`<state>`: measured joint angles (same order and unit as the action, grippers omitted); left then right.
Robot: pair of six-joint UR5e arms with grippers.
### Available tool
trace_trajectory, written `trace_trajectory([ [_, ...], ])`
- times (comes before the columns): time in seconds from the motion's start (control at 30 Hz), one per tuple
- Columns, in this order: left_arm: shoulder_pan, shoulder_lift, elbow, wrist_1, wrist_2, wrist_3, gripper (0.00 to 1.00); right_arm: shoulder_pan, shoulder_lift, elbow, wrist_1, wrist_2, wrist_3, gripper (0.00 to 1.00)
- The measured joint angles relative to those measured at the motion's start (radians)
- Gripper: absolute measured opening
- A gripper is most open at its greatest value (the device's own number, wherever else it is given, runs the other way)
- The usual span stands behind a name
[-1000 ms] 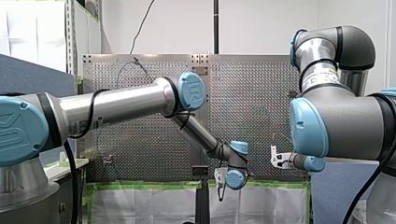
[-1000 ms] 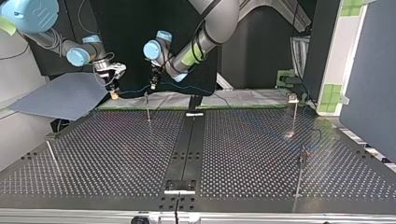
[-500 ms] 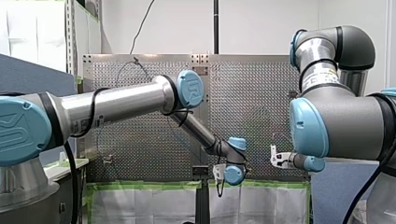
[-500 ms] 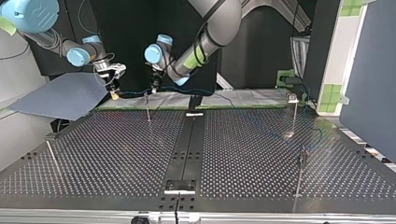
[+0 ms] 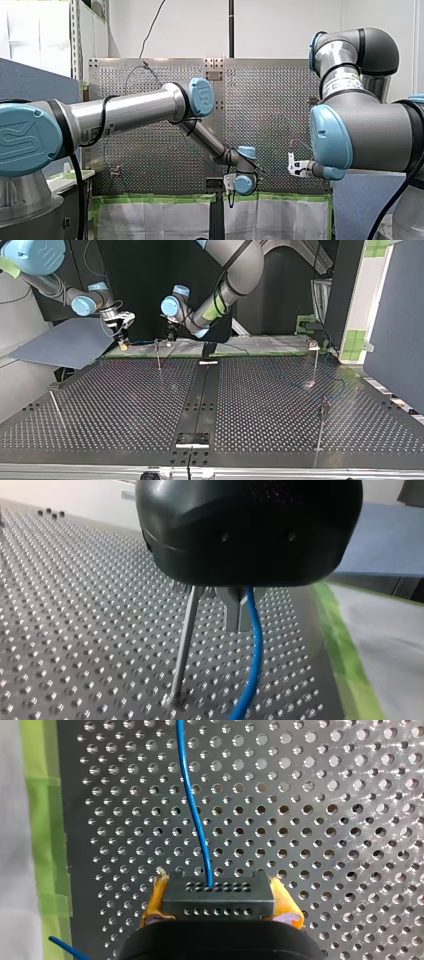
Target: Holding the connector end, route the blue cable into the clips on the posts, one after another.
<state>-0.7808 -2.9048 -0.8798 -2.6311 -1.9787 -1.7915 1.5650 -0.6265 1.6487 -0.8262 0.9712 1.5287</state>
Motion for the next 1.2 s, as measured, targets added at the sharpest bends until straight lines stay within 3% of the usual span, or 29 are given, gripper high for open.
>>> trace_trajectory([
  [0.37, 0.040, -0.013, 0.050, -0.015, 0.044, -0.001, 0.00, 0.012, 0.001, -0.034, 0.119, 0.100, 0.013, 0.00],
  [0.57, 0.057, -0.014, 0.057, -0.018, 0.074, -0.007, 0.00, 0.014, 0.001, -0.035, 0.142, 0.135, 0.013, 0.00],
  [0.87, 0.079, -0.031, 0.104, -0.030, 0.109, -0.044, 0.00, 0.020, 0.005, -0.045, 0.129, 0.148, 0.023, 0.00],
  [1.1, 0.076, -0.067, 0.168, -0.077, 0.111, -0.048, 0.00, 0.027, 0.024, -0.088, 0.142, 0.153, 0.034, 0.00],
  [1.2, 0.077, -0.073, 0.182, -0.083, 0.110, -0.049, 0.00, 0.027, 0.048, -0.115, 0.159, 0.154, 0.026, 0.00],
])
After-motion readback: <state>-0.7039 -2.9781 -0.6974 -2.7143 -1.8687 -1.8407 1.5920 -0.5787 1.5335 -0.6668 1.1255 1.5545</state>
